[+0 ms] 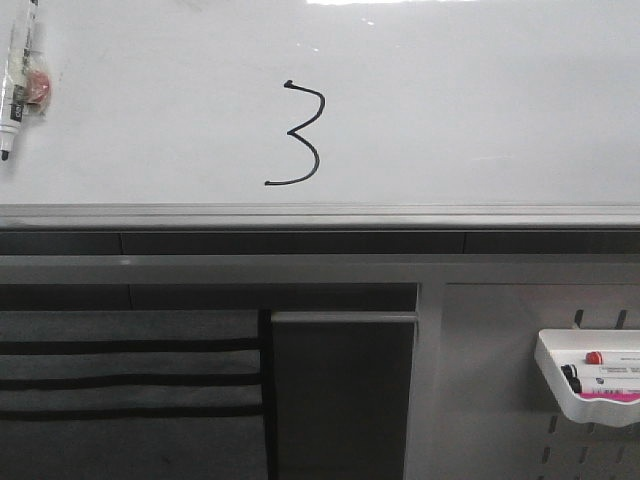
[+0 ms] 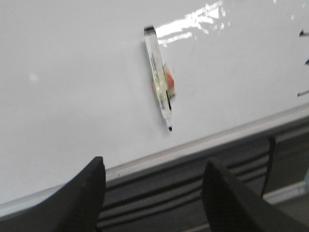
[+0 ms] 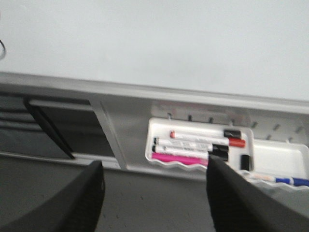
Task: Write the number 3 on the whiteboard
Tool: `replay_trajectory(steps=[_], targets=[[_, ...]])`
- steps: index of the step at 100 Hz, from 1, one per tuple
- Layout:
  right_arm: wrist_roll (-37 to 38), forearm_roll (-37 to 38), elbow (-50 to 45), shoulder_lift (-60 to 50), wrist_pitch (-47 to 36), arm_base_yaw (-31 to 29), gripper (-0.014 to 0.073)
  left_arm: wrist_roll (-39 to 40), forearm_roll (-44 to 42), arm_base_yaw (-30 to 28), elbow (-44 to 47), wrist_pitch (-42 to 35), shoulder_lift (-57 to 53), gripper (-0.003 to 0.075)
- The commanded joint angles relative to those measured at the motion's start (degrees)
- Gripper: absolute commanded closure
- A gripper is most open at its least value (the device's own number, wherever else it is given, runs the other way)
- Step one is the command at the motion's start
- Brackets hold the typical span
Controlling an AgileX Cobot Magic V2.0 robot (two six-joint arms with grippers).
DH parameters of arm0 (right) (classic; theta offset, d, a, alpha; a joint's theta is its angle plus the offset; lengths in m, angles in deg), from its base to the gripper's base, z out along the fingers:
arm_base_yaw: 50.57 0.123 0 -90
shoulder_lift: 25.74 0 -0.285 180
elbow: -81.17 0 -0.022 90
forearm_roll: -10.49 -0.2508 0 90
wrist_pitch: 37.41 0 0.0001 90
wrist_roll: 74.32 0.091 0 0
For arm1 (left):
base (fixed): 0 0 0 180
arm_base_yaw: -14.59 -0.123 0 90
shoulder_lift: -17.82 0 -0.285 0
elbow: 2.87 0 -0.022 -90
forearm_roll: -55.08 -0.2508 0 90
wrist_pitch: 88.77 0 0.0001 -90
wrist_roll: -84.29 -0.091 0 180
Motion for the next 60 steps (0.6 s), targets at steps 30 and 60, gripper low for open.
replay_trajectory(steps=[30, 60], targets=[[-6.5, -3.0, -4.9, -6.9, -16.2, -0.2, 0.0509, 1.2, 10.8, 1.4, 14.0, -23.2, -11.3, 0.0493], [-6.4, -2.9, -5.2, -6.9, -11.0, -0.2, 0.0663, 1.3, 11.0, 1.4, 15.2, -25.5, -11.2, 0.0741]])
